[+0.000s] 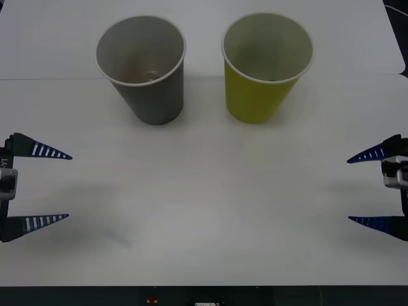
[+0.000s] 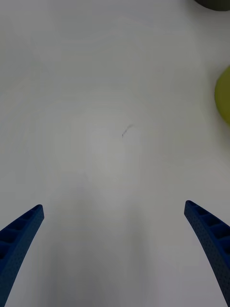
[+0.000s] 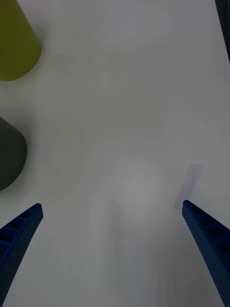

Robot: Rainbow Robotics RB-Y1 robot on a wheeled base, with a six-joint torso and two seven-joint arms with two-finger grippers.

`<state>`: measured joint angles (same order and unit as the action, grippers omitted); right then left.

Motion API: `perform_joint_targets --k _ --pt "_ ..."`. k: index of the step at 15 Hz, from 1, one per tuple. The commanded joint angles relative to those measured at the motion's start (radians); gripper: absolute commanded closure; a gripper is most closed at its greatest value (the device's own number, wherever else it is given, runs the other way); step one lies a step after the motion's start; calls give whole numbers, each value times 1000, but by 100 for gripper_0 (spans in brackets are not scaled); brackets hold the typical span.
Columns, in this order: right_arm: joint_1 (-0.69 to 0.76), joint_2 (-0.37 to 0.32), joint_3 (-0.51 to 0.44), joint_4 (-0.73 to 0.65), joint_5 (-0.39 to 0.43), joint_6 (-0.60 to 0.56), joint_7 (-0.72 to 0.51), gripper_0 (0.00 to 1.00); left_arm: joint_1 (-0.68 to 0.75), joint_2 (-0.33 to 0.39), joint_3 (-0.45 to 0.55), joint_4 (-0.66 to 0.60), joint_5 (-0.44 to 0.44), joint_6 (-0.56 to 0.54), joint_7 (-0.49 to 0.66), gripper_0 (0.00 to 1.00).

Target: Put the can into the green bin and the plastic bottle into the gray bin

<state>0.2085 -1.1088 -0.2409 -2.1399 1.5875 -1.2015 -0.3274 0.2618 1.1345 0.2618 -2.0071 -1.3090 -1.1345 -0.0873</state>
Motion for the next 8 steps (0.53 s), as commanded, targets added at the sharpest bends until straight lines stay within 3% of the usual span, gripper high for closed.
perform_joint_targets --k 1,8 --pt "0 -19 0 0 -23 23 4 0 0 0 0 0 0 0 0 0" --pt "0 -29 0 -2 -49 30 7 0 0 0 0 0 0 0 0 0"
